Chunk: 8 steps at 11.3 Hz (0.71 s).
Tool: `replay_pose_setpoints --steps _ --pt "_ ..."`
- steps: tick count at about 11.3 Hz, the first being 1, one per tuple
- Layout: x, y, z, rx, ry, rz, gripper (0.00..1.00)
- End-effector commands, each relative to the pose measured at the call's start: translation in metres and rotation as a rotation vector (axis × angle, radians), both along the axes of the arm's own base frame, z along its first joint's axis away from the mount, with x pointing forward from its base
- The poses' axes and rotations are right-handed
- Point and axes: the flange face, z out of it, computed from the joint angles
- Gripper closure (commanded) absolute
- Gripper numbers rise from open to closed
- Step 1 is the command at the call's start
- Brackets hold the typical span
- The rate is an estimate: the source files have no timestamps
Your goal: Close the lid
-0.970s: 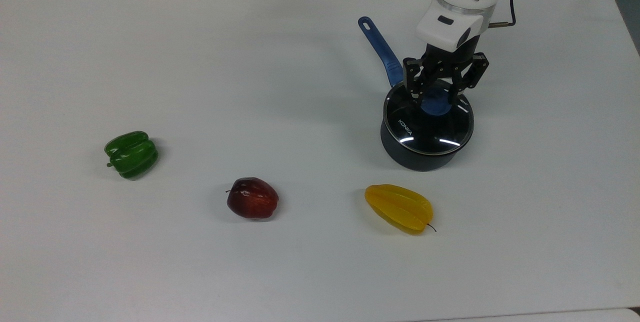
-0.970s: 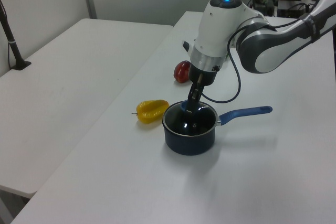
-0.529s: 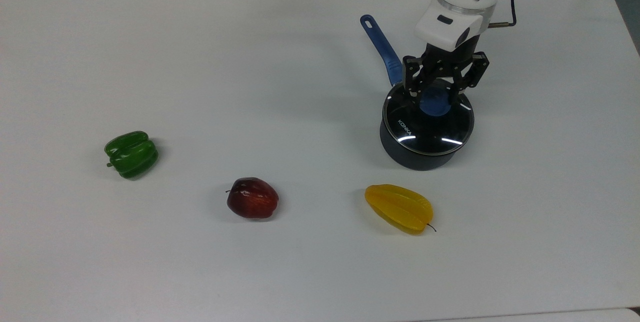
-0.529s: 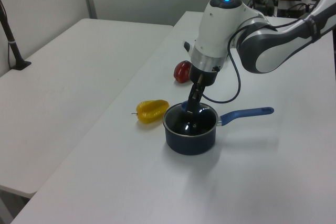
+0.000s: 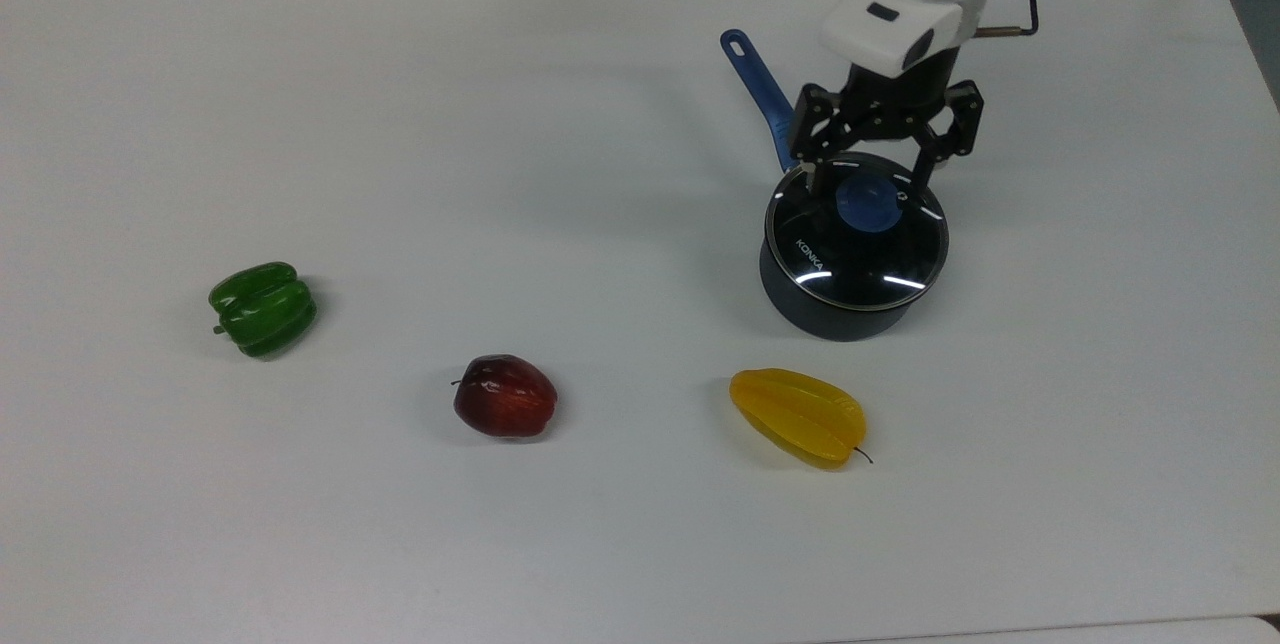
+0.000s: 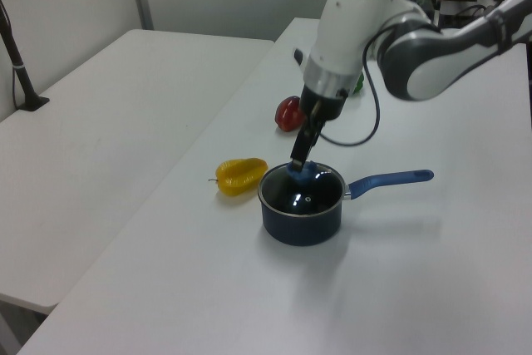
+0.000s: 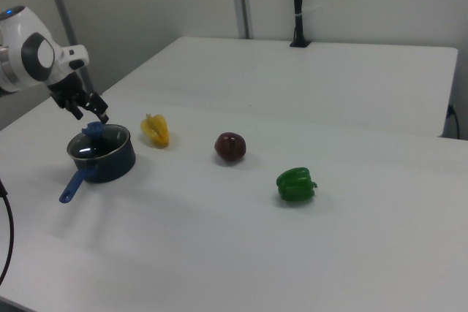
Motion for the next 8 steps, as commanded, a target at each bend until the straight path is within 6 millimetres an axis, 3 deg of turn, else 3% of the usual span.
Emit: replay_pose_setpoints --steps 1,3,5,8 --pt "0.006 -0.085 0.054 -0.066 0.049 -0.003 0.00" --pt "0.010 -0.161 0.080 -0.047 0.138 0.014 0.00" --pt "-0.001 -0.236 0.105 -0.013 0.237 0.002 0.00" --pt "-0.030 -0.320 0.135 -0.018 0.336 -0.050 0.00"
